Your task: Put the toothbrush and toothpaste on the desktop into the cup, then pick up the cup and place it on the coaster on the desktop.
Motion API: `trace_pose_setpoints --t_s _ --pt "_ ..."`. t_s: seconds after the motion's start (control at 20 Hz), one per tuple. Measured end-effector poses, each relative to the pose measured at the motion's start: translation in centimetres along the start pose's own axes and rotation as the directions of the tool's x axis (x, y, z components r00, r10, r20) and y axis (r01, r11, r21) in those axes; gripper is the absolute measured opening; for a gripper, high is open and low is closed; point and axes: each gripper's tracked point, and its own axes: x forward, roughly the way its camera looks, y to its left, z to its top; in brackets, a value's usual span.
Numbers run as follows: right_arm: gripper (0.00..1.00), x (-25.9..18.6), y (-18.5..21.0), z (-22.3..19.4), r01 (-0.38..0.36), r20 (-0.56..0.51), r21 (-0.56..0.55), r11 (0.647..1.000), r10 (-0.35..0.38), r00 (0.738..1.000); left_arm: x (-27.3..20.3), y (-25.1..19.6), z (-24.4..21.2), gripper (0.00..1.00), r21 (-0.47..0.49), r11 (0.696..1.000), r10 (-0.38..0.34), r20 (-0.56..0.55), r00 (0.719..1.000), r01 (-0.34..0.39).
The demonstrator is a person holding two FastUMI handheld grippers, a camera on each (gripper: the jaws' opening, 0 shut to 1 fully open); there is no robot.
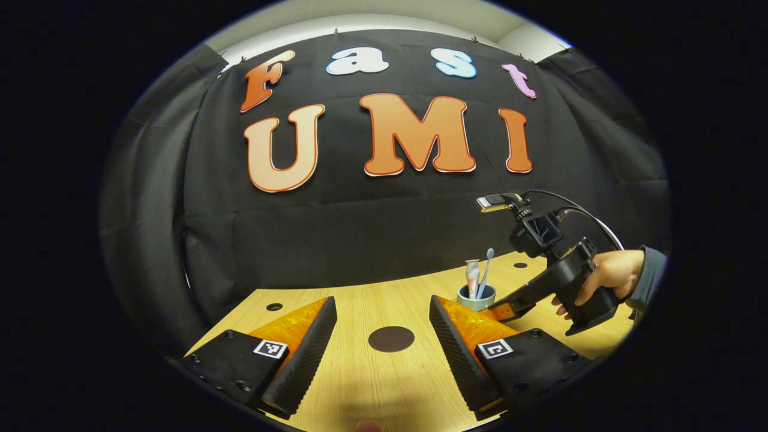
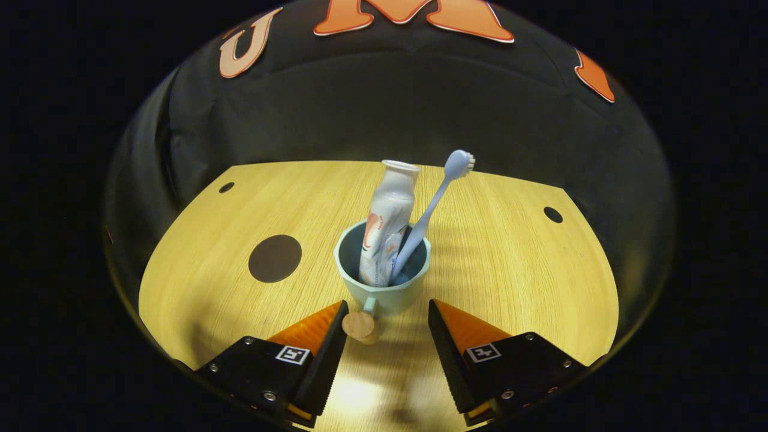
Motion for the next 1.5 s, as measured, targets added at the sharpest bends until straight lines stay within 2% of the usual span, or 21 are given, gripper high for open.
trace_pose_setpoints --t_s 0.1,0.3,0.35,0.4,0.5,0.55,0.75,1.05,1.25,1.5 --pt "0.76 0.7 0.0 -0.2 0.014 -0.033 0.034 0.999 -0.013 0.999 -0.1 0.2 -0.8 0.99 -0.017 1.000 -0.004 -0.020 1.000 0.004" --pt "0.63 2.2 0.0 -1.6 0.022 -0.110 0.042 0.999 -0.017 0.994 -0.5 0.4 -1.8 0.99 -0.044 0.999 -0.011 -0.038 0.999 0.009" --pt "0.51 2.4 -0.2 -2.0 0.023 -0.129 0.043 0.999 -0.017 0.992 -0.9 0.8 -1.9 0.99 -0.045 0.999 -0.004 -0.038 0.999 0.002" --pt "0.50 2.6 -0.5 -2.3 0.026 -0.142 0.049 0.998 -0.019 0.990 -0.8 1.2 -2.0 0.99 -0.045 0.999 0.004 -0.038 0.999 -0.006" --pt "0.30 2.3 -1.1 -2.2 0.024 -0.141 0.056 0.998 -0.015 0.990 -1.1 1.4 -2.1 0.99 -0.044 0.999 0.011 -0.042 0.999 -0.013" --pt "0.26 2.2 -1.1 -2.2 0.020 -0.141 0.044 0.999 -0.013 0.990 -1.2 1.3 -2.3 0.99 -0.048 0.999 0.009 -0.045 0.999 -0.012" --pt "0.19 2.2 -0.7 -2.0 0.010 -0.122 0.007 1.000 -0.009 0.992 -1.1 1.4 -3.0 0.99 -0.066 0.998 0.011 -0.063 0.998 -0.015" --pt "0.15 1.4 -0.3 -0.5 -0.019 -0.051 -0.016 1.000 0.018 0.999 -1.5 2.0 -3.7 1.00 -0.082 0.996 0.017 -0.073 0.997 -0.023" --pt "0.13 1.8 0.1 -1.1 -0.006 -0.041 -0.080 0.997 0.003 0.999 -1.9 2.7 -4.6 1.00 -0.096 0.995 0.025 -0.083 0.996 -0.033" --pt "0.10 2.0 0.3 -1.4 -0.044 -0.035 -0.099 0.994 0.041 0.999 -2.4 3.5 -4.6 1.00 -0.099 0.994 0.037 -0.081 0.996 -0.044"
